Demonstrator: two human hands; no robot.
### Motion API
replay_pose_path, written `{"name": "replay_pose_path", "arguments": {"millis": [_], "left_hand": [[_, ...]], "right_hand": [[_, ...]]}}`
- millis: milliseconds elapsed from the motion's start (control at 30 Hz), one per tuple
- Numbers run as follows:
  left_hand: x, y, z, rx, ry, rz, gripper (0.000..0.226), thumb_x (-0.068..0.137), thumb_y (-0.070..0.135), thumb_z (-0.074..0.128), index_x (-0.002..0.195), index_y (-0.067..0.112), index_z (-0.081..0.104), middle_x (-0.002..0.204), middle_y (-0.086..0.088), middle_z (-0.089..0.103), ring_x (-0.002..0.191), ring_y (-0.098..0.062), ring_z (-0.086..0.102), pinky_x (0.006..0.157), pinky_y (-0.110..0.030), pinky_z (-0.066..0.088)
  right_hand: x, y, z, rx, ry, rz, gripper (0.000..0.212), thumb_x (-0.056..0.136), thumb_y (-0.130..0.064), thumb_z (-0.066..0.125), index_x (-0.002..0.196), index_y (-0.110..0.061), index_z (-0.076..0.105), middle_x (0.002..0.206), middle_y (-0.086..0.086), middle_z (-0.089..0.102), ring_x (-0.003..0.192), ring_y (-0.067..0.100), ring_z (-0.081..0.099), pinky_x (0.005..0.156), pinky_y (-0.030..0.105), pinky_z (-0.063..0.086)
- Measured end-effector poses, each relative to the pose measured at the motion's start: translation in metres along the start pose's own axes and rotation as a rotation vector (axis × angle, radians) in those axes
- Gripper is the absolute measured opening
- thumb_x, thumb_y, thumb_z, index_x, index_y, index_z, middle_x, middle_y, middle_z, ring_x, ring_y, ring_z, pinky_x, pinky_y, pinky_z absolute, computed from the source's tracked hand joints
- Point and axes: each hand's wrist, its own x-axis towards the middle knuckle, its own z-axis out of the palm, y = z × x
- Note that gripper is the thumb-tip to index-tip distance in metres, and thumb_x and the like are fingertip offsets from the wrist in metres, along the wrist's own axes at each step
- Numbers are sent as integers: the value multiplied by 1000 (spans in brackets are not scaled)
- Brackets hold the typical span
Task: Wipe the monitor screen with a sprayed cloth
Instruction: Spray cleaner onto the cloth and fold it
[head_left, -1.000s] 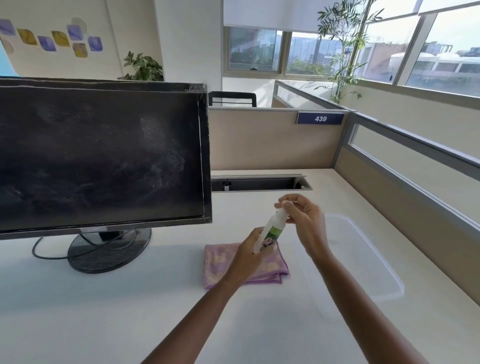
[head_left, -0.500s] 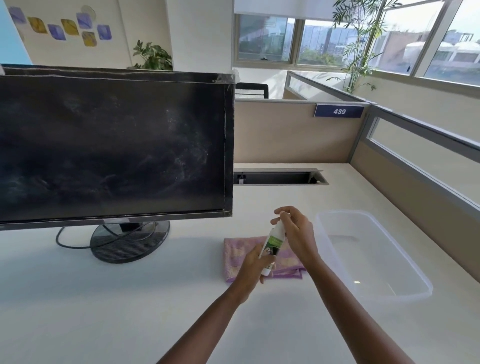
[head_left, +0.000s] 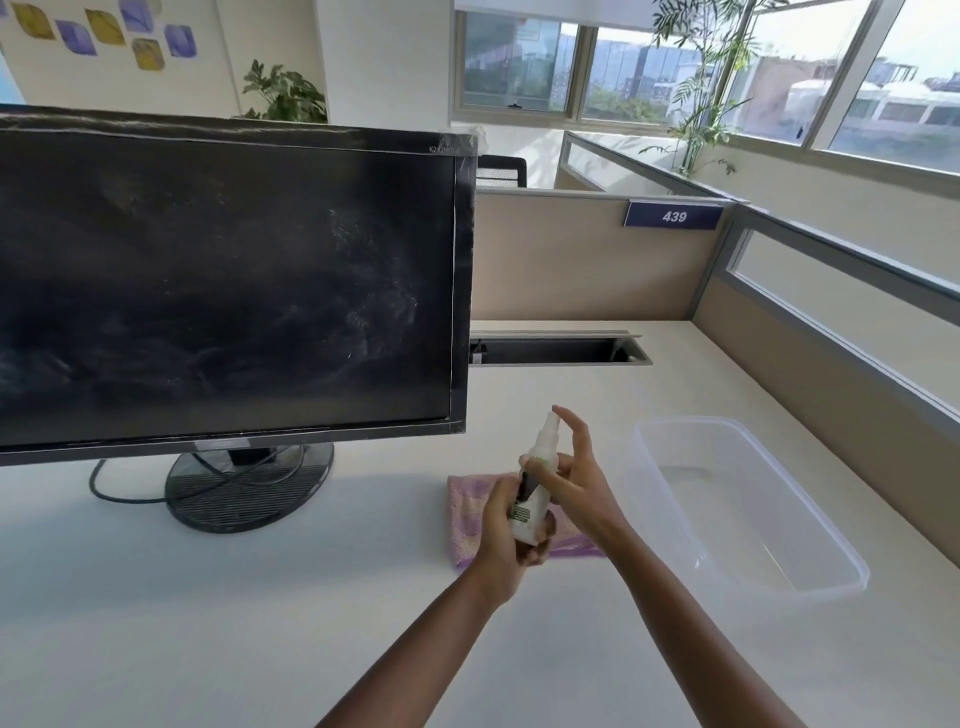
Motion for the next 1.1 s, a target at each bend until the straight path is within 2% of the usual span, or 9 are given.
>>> {"name": "replay_pose_path", "arguments": {"millis": [100,233,300,400,500,600,700,867,1100], "left_hand": [[3,-3,-5,61,58,-24,52,95,44,25,71,13,59,40,1,52,27,-7,38,31,-12,20],[2,-7,-10,336,92,-93,62,96,48,14,64,15,56,40,3,57,29,-5,41,31,-13,24],[4,-3,-14,604,122,-125,59,97,44,16,67,13,57,50,-2,62,33,-8,45,35,-17,30],[5,6,-31,955,295,-24,43,94,27,32,75,6,64,73,-10,69,62,-23,65,61,-28,51],[5,15,-53,1074,521,58,28,89,25,43,89,8,65,95,-13,69,89,-30,64,73,-29,47],[9,21,-66,1137,582,3,23,89,24,47,105,11,58,115,-13,59,100,-31,59,72,-28,39],[14,21,-70,1148,528,-59,23,89,17,47,111,12,54,119,-14,58,104,-31,57,74,-28,42],[18,18,-70,1100,483,-56,24,87,8,46,107,12,59,117,-11,62,104,-30,58,75,-29,45],[19,20,-74,1032,488,-95,27,86,4,45,111,10,53,116,-15,61,101,-34,59,82,-37,51]], "right_hand": [[0,3,5,-122,-44,15,84,83,-28,67,141,-37,7,100,11,64,80,24,69,74,35,59],[-2,10,19,-174,26,3,79,85,-23,65,141,-35,10,106,-1,47,69,6,59,50,6,48],[-4,16,26,-187,121,-27,75,85,-14,63,139,-33,15,98,-4,44,64,3,53,46,3,42],[-7,30,28,-140,210,-52,75,82,-3,60,133,-40,18,93,-17,42,60,7,53,48,7,46],[-5,42,24,-149,167,75,74,82,-3,60,135,-38,22,98,-2,45,51,13,56,43,16,49],[-4,50,25,-323,20,140,74,82,-5,58,140,-35,23,86,7,57,46,12,50,44,21,46],[-4,53,30,-422,-74,119,70,81,-3,54,138,-34,29,93,20,64,53,18,50,51,29,43],[-5,50,39,-587,-96,18,67,78,-1,52,133,-33,31,60,0,49,45,10,39,44,22,30],[-6,49,44,-643,-96,-42,64,80,-3,52,134,-28,31,91,15,64,61,25,54,52,29,39]]}}
